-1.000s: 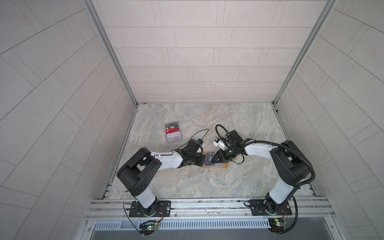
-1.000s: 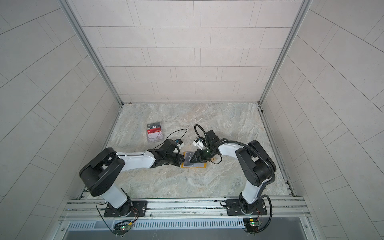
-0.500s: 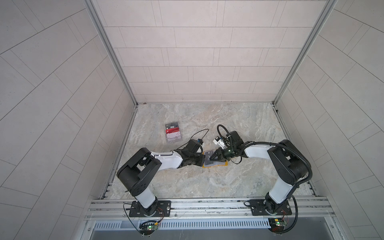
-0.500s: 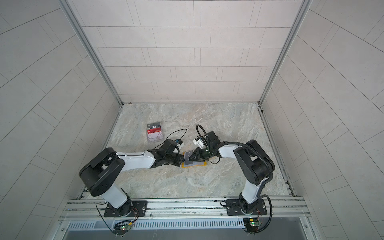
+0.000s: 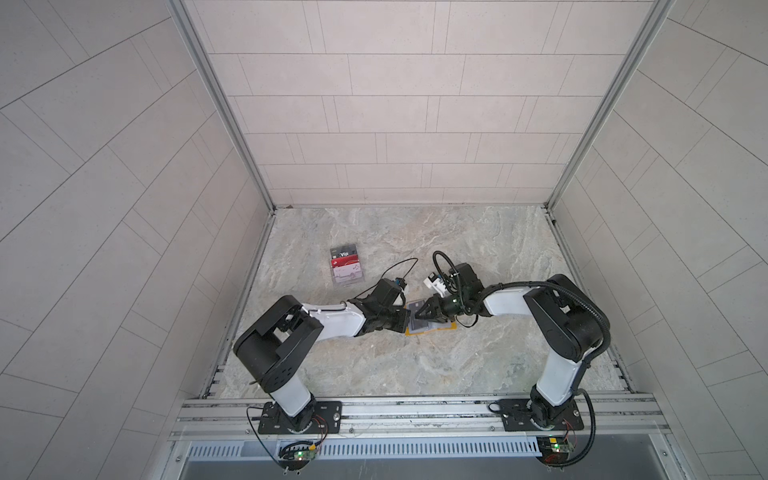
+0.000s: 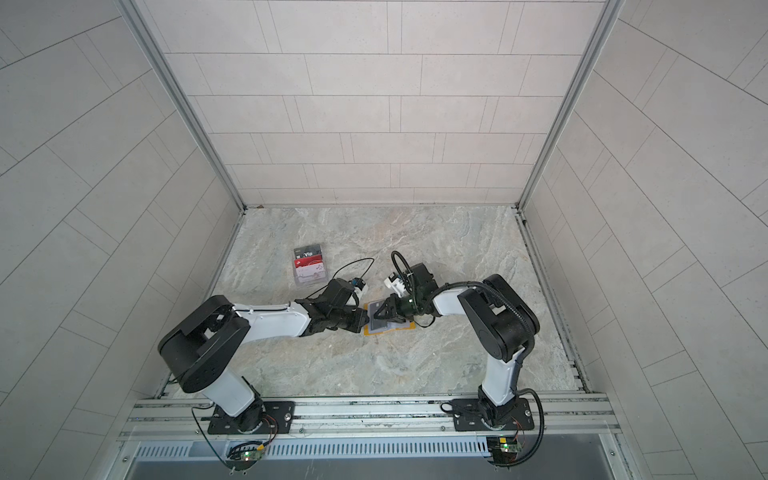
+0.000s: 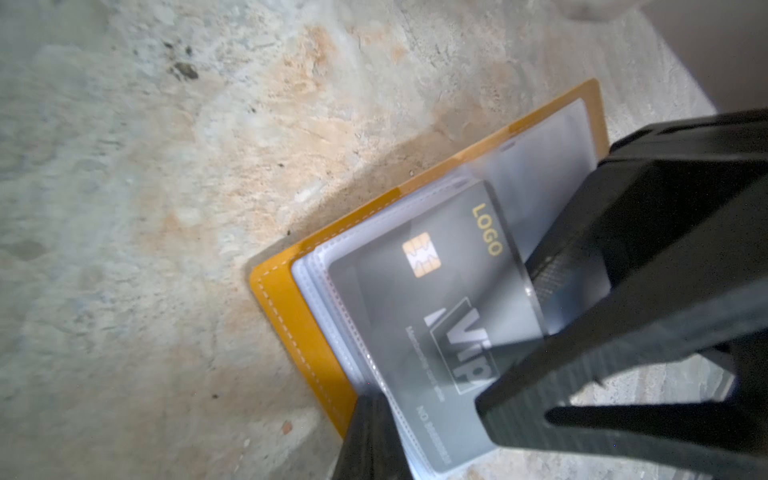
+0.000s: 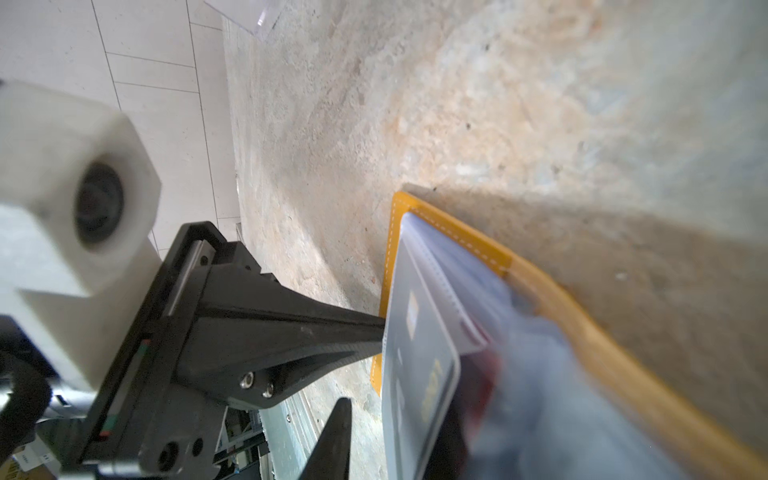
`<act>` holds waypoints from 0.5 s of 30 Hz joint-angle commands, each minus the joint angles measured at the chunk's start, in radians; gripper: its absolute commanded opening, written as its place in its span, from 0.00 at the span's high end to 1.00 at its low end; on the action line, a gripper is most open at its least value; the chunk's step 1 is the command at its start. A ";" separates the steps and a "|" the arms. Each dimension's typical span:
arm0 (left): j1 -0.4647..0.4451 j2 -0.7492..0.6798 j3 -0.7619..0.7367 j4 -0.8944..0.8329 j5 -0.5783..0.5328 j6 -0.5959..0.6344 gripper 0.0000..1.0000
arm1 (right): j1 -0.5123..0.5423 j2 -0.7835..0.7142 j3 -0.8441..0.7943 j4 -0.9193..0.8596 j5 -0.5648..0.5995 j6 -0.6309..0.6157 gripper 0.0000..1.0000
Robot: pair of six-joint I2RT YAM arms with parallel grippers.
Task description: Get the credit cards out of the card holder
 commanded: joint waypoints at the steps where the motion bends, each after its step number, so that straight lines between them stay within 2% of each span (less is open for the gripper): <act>1: -0.006 0.056 -0.051 -0.126 -0.065 0.012 1.00 | 0.003 0.019 -0.033 0.157 -0.024 0.080 0.76; 7: -0.005 0.051 -0.050 -0.134 -0.068 0.012 1.00 | -0.018 0.005 -0.079 0.261 -0.036 0.132 0.76; 15: -0.006 0.054 -0.043 -0.138 -0.069 0.012 1.00 | -0.050 -0.045 -0.105 0.266 -0.054 0.138 0.76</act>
